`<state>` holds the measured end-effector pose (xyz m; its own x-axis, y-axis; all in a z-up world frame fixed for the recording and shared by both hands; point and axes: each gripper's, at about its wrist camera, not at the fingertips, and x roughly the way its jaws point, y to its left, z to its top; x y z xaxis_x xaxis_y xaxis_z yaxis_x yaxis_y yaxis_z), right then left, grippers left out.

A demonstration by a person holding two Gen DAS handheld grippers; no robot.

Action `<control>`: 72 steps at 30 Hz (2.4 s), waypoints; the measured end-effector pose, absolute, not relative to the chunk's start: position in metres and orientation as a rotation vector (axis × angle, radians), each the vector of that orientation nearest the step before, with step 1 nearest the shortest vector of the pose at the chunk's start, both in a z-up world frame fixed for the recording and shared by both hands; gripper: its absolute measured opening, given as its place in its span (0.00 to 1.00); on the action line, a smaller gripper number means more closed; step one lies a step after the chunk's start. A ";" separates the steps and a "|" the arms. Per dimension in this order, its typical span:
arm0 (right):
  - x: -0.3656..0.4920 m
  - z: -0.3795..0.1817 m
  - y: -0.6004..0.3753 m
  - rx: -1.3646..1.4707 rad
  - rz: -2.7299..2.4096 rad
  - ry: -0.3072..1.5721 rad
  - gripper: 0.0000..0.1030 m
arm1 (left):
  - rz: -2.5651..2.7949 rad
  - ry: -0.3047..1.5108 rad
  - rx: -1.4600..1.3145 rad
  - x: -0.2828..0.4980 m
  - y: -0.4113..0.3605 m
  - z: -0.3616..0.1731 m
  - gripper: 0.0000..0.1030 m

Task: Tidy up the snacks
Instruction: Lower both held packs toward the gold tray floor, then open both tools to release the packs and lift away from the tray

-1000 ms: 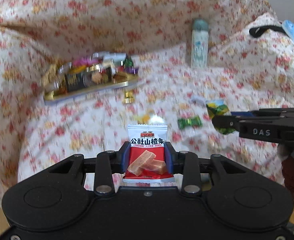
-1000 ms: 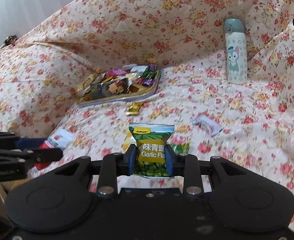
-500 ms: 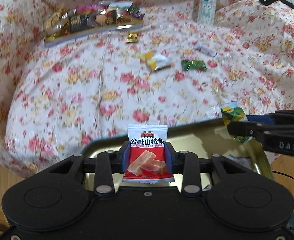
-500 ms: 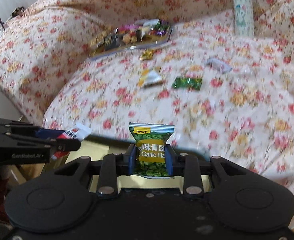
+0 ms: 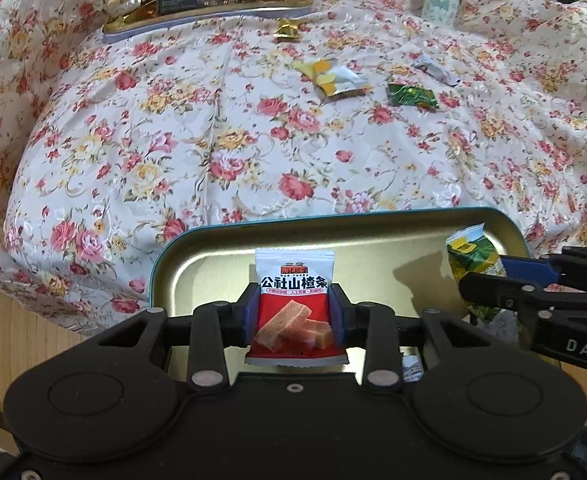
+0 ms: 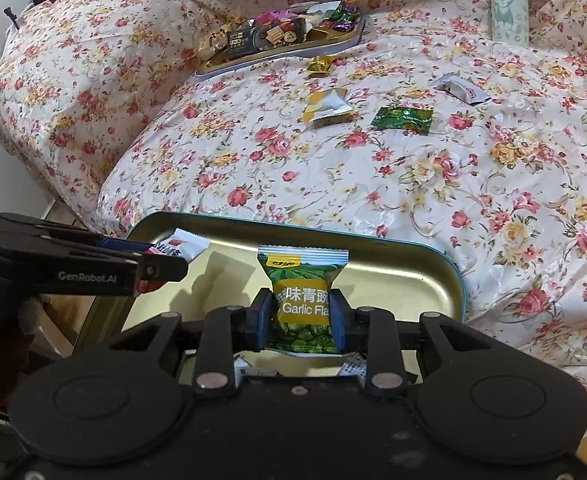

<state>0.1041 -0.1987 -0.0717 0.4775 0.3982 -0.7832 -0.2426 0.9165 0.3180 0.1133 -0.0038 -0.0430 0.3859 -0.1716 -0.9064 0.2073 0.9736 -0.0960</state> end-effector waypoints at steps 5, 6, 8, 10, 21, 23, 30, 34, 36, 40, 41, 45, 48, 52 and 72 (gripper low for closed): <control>0.106 -0.071 -0.199 0.160 0.393 1.006 0.31 | -0.225 1.176 0.021 0.116 -0.002 -0.047 0.43; 0.107 -0.072 -0.198 0.155 0.392 1.008 0.31 | -0.220 1.181 0.016 0.116 -0.001 -0.048 0.43; 0.107 -0.072 -0.198 0.150 0.393 1.011 0.31 | -0.213 1.190 0.011 0.117 0.000 -0.050 0.43; 0.108 -0.072 -0.198 0.148 0.394 1.015 0.31 | -0.207 1.197 0.011 0.117 0.001 -0.052 0.43; 0.108 -0.077 -0.194 0.123 0.407 1.048 0.31 | -0.194 1.231 0.017 0.119 0.003 -0.060 0.43; 0.108 -0.079 -0.194 0.122 0.406 1.053 0.31 | -0.192 1.239 0.016 0.119 0.003 -0.061 0.43; 0.108 -0.082 -0.193 0.112 0.412 1.069 0.31 | -0.198 1.242 0.020 0.119 0.003 -0.063 0.47; 0.109 -0.083 -0.191 0.110 0.412 1.073 0.31 | -0.204 1.242 0.014 0.118 0.003 -0.063 0.47; 0.109 -0.084 -0.190 0.110 0.415 1.080 0.31 | -0.203 1.245 0.012 0.118 0.004 -0.062 0.47; 0.110 -0.086 -0.188 0.102 0.417 1.085 0.31 | -0.204 1.243 0.009 0.117 0.005 -0.061 0.47; 0.110 -0.087 -0.189 0.100 0.417 1.085 0.31 | -0.205 1.243 0.008 0.116 0.005 -0.061 0.47; 0.114 -0.088 -0.189 0.105 0.415 1.086 0.31 | -0.206 1.236 0.011 0.113 0.005 -0.058 0.47; 0.116 -0.087 -0.188 0.110 0.414 1.081 0.32 | -0.202 1.224 0.026 0.111 0.004 -0.056 0.47; 0.116 -0.085 -0.188 0.114 0.422 1.073 0.32 | -0.201 1.214 0.035 0.110 0.004 -0.054 0.47; 0.118 -0.047 -0.202 0.035 0.455 0.994 0.35 | -0.285 1.076 0.146 0.114 -0.011 -0.003 0.47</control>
<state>0.1177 -0.2016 -0.0474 0.4595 0.3854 -0.8002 -0.3542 0.9057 0.2329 0.1135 -0.0114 -0.0031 0.4428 -0.1578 -0.8826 0.2990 0.9540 -0.0206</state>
